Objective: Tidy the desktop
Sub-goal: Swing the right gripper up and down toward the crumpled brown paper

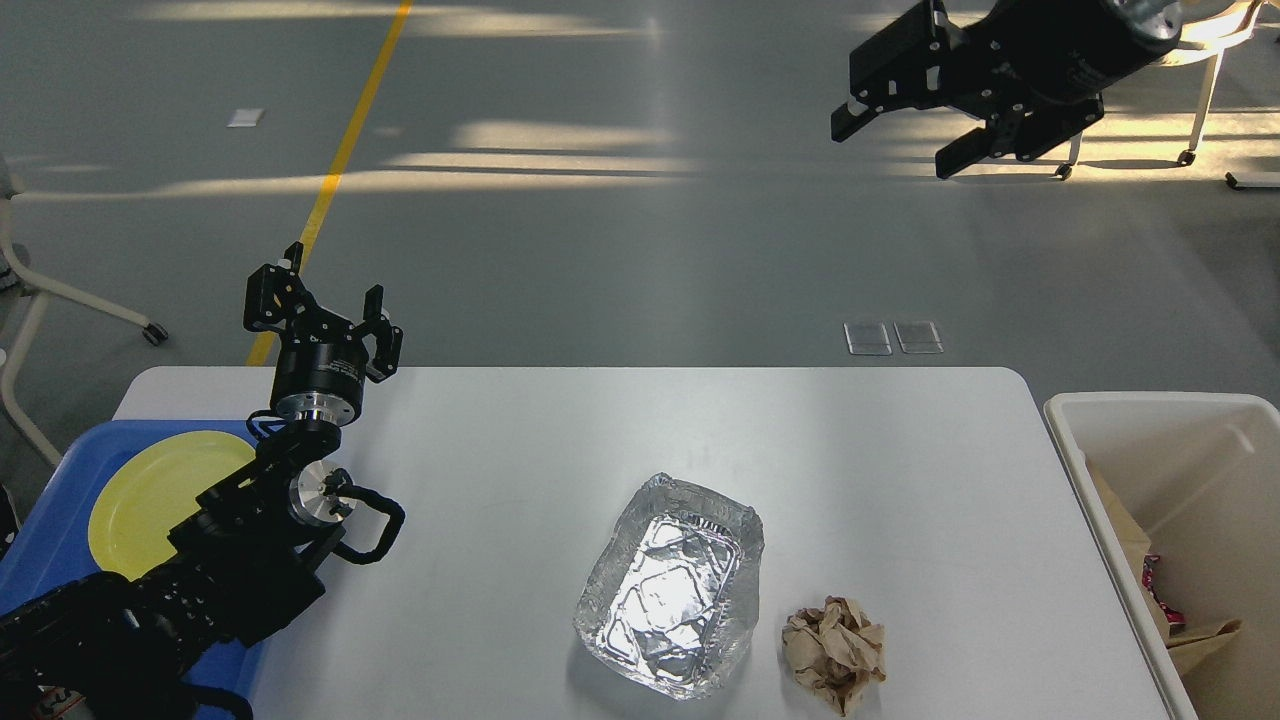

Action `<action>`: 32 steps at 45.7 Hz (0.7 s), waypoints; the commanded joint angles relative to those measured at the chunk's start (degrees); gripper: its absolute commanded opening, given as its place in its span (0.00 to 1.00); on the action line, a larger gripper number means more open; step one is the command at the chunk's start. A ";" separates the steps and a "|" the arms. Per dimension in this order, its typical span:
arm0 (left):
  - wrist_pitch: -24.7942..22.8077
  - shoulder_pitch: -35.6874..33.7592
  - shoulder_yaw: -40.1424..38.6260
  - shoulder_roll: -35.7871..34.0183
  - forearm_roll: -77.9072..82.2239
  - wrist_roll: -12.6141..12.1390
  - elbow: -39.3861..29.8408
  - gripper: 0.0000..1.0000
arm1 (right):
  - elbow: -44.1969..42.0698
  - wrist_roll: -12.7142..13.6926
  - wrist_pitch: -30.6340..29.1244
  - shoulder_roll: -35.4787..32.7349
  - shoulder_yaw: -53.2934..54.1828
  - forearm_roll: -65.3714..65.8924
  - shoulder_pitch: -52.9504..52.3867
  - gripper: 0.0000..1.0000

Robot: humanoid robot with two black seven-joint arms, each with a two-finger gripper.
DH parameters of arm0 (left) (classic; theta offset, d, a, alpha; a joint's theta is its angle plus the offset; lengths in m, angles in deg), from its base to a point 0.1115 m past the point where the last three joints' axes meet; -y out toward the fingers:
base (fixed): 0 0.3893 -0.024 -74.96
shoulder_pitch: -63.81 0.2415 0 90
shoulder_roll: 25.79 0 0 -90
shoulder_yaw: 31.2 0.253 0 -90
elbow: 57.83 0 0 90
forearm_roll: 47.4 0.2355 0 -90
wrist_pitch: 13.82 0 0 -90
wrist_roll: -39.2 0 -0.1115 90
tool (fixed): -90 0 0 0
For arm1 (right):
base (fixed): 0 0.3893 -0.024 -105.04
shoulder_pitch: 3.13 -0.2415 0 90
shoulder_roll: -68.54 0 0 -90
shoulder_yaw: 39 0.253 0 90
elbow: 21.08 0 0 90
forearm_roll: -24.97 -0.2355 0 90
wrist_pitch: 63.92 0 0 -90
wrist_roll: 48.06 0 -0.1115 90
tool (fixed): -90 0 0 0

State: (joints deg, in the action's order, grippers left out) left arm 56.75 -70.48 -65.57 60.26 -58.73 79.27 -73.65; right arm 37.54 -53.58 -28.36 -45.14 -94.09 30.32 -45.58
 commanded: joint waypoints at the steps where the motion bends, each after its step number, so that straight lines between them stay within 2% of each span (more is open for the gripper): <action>1: 0.00 0.00 0.00 0.00 -0.01 0.00 0.00 0.97 | 0.18 -0.01 -0.56 -0.40 4.37 -0.34 -4.65 1.00; 11: 0.00 0.00 0.00 0.00 -0.01 0.00 0.00 0.97 | 0.09 -0.19 -0.56 -0.67 10.44 -2.18 -9.66 1.00; 17: 0.00 0.00 0.00 0.00 -0.01 0.00 0.00 0.97 | 0.09 -0.01 -0.56 -0.23 10.79 -1.93 -8.70 1.00; 32: 0.00 0.00 0.00 0.00 -0.01 0.00 0.00 0.97 | -0.70 0.25 -0.56 1.97 10.18 4.40 12.20 1.00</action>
State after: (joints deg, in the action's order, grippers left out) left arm 56.75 -70.48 -65.57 60.25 -58.73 79.27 -73.65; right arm 36.92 -53.34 -28.93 -44.27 -83.74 32.68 -41.10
